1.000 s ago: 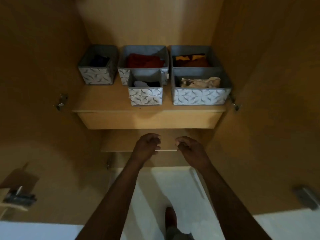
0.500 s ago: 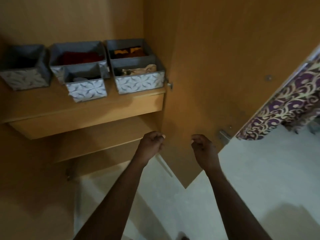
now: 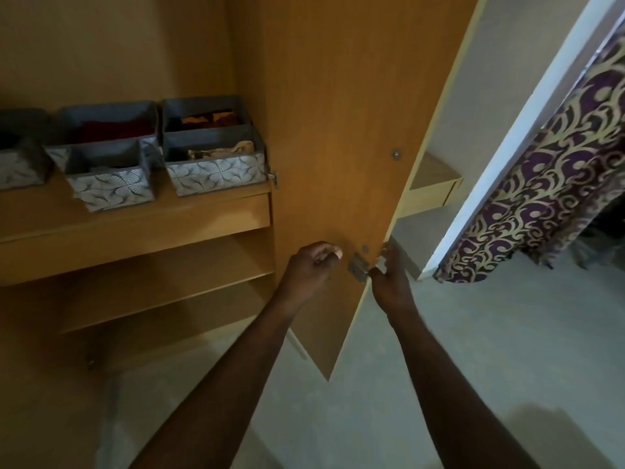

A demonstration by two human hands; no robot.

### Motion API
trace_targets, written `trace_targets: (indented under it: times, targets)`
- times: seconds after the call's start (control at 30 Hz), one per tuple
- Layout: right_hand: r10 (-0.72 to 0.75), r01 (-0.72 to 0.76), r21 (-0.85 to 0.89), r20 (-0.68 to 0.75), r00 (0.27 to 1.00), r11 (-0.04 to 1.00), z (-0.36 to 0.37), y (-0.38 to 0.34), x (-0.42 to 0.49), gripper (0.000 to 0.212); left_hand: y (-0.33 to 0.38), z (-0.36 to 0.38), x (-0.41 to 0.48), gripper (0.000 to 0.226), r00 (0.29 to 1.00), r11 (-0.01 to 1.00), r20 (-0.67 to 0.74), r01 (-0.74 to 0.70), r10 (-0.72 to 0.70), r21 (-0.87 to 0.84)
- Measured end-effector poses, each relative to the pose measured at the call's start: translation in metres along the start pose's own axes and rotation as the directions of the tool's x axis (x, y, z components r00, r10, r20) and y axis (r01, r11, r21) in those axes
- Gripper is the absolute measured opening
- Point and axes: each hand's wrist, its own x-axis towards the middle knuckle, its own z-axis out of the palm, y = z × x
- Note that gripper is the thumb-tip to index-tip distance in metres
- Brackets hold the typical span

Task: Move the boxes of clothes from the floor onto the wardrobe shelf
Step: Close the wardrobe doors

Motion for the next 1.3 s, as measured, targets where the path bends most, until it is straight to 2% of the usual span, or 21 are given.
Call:
trace_targets:
  times: [0.1, 0.17, 0.27, 0.33, 0.43, 0.5, 0.57, 0.63, 0.8, 0.93, 1.1, 1.17, 1.3]
  targets:
    - [-0.043, 0.040, 0.076, 0.038, 0.998, 0.996, -0.006, -0.001, -0.003, 0.044, 0.004, 0.013, -0.003, 0.029, 0.999, 0.999, -0.032, -0.034, 0.035, 0.034]
    - [-0.081, 0.078, 0.051, 0.067, 0.994, 0.996, -0.013, 0.003, -0.001, 0.044, 0.006, 0.021, -0.007, 0.033, 0.997, 0.998, -0.063, -0.043, 0.046, 0.041]
    - [-0.084, 0.081, 0.025, 0.182, 0.980, 0.996, -0.022, 0.003, 0.003, 0.026, 0.003, 0.031, -0.012, 0.040, 0.990, 0.999, -0.133, -0.035, 0.040, 0.039]
    - [-0.097, 0.089, 0.049, 0.189, 0.977, 0.995, -0.025, -0.004, 0.005, 0.020, 0.002, 0.034, -0.017, 0.045, 0.979, 0.999, -0.203, -0.026, 0.033, 0.035]
    - [-0.196, 0.178, 0.113, 0.169, 0.966, 0.977, -0.022, -0.024, 0.003, 0.035, 0.001, 0.033, -0.026, 0.047, 0.942, 0.998, -0.331, -0.040, 0.053, 0.045]
    - [-0.304, 0.270, 0.179, 0.207, 0.930, 0.946, -0.015, -0.043, 0.001, 0.038, 0.003, 0.026, -0.032, 0.044, 0.922, 0.998, -0.383, -0.045, 0.059, 0.043]
    - [-0.387, 0.331, 0.238, 0.257, 0.885, 0.913, -0.002, -0.058, 0.001, 0.037, 0.001, 0.014, -0.037, 0.036, 0.900, 0.998, -0.431, -0.056, 0.066, 0.036]
    - [-0.409, 0.345, 0.249, 0.282, 0.868, 0.905, 0.010, -0.067, 0.003, 0.033, -0.003, 0.000, -0.040, 0.031, 0.878, 0.996, -0.470, -0.083, 0.091, 0.038]
    - [-0.418, 0.313, 0.298, 0.418, 0.807, 0.902, 0.042, -0.094, -0.002, 0.024, -0.017, -0.045, -0.055, 0.037, 0.824, 0.990, -0.550, -0.125, 0.137, 0.060]
    - [-0.440, 0.294, 0.339, 0.531, 0.724, 0.893, 0.082, -0.124, -0.005, 0.015, -0.033, -0.086, -0.069, 0.031, 0.731, 0.986, -0.663, -0.134, 0.163, 0.095]
    - [-0.501, 0.446, 0.248, 0.579, 0.644, 0.860, 0.142, -0.165, -0.010, 0.013, -0.046, -0.142, -0.074, 0.028, 0.643, 0.992, -0.757, -0.109, 0.114, 0.057]
    - [-0.534, 0.521, 0.207, 0.573, 0.622, 0.828, 0.170, -0.181, -0.009, 0.014, -0.047, -0.164, -0.073, 0.025, 0.635, 0.992, -0.767, -0.126, 0.089, 0.011]
    - [-0.607, 0.644, 0.139, 0.524, 0.597, 0.753, 0.229, -0.211, -0.006, 0.018, -0.045, -0.216, -0.069, 0.039, 0.682, 0.979, -0.731, -0.130, -0.029, -0.160]
